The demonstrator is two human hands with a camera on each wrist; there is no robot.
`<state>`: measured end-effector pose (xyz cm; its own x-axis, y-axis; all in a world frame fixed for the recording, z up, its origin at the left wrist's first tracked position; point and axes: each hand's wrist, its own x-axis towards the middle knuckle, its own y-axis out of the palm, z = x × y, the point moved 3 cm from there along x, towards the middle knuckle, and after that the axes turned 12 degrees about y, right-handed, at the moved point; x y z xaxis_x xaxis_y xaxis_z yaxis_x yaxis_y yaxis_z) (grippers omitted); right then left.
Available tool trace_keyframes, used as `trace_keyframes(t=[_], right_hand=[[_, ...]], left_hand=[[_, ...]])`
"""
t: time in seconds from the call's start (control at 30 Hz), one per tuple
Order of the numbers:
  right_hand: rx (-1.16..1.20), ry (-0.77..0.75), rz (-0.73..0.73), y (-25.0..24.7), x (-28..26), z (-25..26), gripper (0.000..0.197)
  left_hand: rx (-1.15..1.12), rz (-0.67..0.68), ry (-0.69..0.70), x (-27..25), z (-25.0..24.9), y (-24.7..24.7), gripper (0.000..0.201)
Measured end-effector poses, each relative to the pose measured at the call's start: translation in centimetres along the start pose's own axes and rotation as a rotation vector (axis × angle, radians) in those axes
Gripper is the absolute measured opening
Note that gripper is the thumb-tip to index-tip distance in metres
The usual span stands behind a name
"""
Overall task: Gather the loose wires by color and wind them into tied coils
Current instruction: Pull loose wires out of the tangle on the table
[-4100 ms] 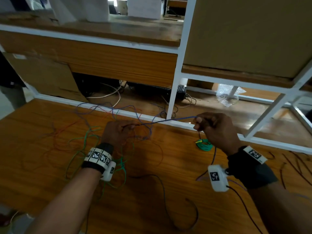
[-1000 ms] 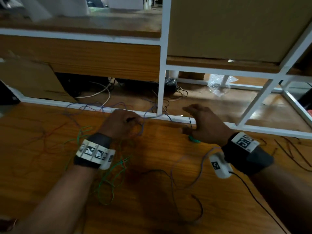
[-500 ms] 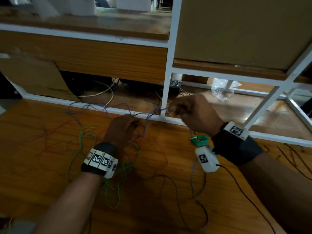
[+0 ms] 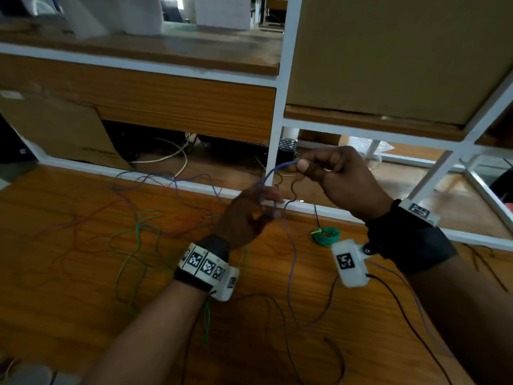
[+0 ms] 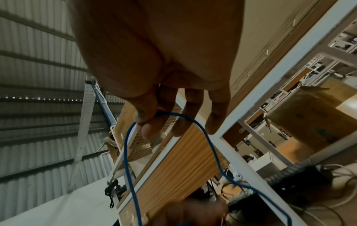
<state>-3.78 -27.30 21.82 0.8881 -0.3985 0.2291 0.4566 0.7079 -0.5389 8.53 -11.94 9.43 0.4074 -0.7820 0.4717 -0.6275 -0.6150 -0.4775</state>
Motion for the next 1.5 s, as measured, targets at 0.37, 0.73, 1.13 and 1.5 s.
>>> trace_keyframes(t=[0.37,0.73,1.13,1.5], right_hand=[[-0.545,0.258,0.204,-1.3,-2.1,-3.6,0.072],[-0.177,-0.06,0.161,5.7,1.1,-2.0,0.019],[-0.006,0.206,-0.201,-4.3,1.9,-2.7,0.017],[-0.533,-0.154,0.201,6.1,1.6,-0.5,0.026]], left_hand=[[0.409,-0.155,0.198,1.0,-1.5,-6.7,0.014],[0.072,-0.278,0.143,0.4,-1.1,-5.7,0.012],[0.203,-0.259,-0.255,-4.8,5.4,-12.0,0.009],[0.209,-0.067,0.197,2.4,-3.3,-6.4,0.012]])
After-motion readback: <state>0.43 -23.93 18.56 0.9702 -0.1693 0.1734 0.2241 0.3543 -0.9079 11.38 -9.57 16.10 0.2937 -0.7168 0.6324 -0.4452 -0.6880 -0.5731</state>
